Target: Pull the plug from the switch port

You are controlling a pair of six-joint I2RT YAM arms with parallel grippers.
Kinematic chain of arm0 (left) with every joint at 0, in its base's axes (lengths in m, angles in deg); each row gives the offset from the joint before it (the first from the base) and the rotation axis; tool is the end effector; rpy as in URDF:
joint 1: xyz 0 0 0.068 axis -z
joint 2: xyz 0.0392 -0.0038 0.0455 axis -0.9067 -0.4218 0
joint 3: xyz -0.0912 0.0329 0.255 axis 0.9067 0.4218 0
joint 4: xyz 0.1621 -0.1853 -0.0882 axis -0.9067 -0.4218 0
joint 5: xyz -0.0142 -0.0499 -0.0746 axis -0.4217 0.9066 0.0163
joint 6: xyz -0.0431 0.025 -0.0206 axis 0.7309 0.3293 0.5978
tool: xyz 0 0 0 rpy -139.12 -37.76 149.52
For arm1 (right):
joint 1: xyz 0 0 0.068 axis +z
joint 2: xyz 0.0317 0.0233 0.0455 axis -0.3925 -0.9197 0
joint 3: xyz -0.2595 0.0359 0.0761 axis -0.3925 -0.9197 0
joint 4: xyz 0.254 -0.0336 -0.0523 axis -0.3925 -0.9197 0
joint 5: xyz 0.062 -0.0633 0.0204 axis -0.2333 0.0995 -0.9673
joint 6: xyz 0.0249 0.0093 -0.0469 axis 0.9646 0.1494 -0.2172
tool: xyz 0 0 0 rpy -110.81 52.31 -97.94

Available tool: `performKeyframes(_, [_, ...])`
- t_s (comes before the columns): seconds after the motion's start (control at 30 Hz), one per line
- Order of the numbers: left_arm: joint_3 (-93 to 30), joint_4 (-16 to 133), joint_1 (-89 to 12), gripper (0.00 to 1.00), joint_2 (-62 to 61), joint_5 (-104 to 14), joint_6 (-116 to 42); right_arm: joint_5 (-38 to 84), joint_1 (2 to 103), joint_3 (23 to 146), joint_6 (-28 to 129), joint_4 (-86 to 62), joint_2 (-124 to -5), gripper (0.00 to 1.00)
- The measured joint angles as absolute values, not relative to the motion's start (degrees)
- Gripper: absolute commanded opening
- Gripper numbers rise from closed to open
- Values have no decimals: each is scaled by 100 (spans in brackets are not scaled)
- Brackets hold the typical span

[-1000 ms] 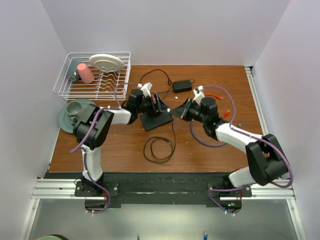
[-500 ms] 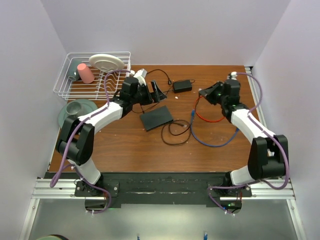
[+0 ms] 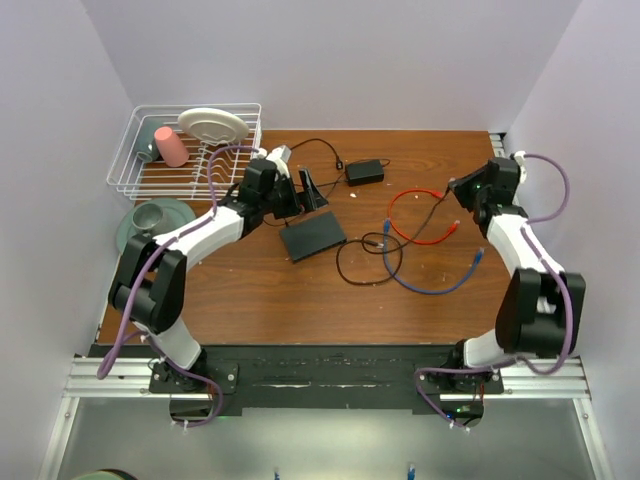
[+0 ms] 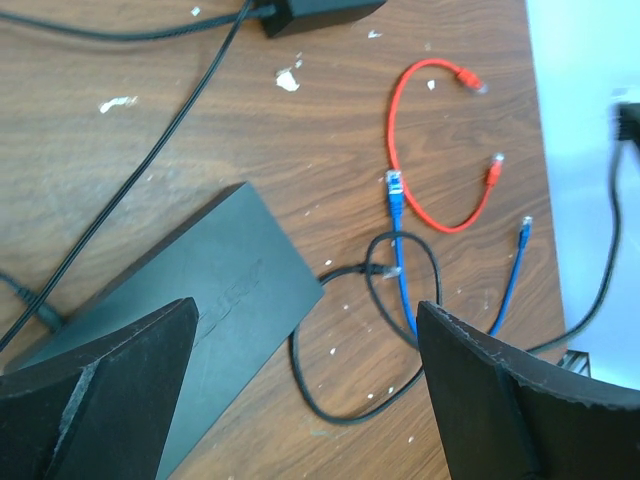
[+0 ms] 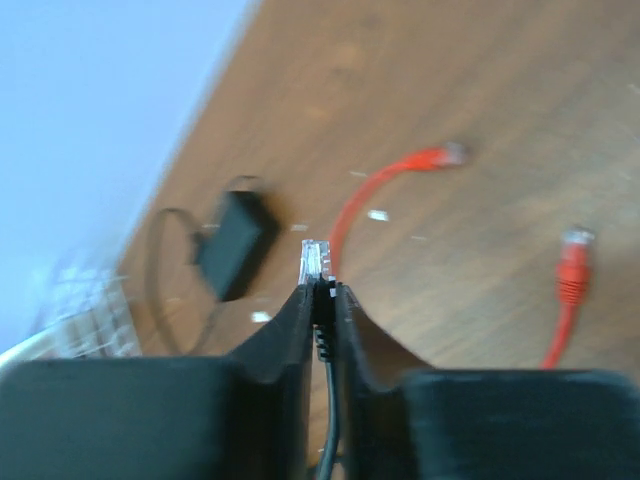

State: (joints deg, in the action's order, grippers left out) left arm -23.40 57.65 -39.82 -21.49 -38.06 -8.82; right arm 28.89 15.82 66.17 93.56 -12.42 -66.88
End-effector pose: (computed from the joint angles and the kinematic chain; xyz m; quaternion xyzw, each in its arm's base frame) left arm 0.3411 -0.1711 0.2391 -0.0453 0.8655 -0.3583 0.3470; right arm 0.3313 -0.0411 0.2694 0.4020 0.7561 0.2032 0.4749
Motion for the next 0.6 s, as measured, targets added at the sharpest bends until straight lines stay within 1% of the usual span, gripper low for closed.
performKeyframes(0.03, [-2298,5730,-3982,96,-2111,-3839,-884,2926,1569,6667,9328,-1329,-6891,44])
performKeyframes(0.1, [-2250,5590,-3982,97,-2033,-3904,-904,3055,1549,6871,9216,-1609,-7370,51])
performKeyframes(0.13, [-2233,5531,-3982,97,-1996,-3935,-924,3094,1543,6954,9153,-1712,-7573,61])
performKeyframes(0.17, [-2220,5441,-3982,98,-1947,-3985,-939,3116,1530,6969,9122,-1760,-7656,73])
performKeyframes(0.2, [-2215,5400,-3982,98,-1912,-4016,-948,3123,1527,6969,9109,-1810,-7682,79])
performKeyframes(0.23, [-2211,5354,-3982,98,-1873,-4053,-967,3134,1530,6969,9114,-1849,-7658,82])
performKeyframes(0.4, [-2211,5118,-3980,99,-1690,-4237,-1046,3261,1893,7192,8954,-1967,-7158,86])
performKeyframes(0.5, [-2217,4892,-3947,99,-1604,-4495,-1096,3333,2513,7489,8779,-1919,-6731,87])
performKeyframes(0.6, [-2276,4593,-3895,99,-1572,-4763,-1166,3302,3169,7518,8635,-1792,-6270,87])
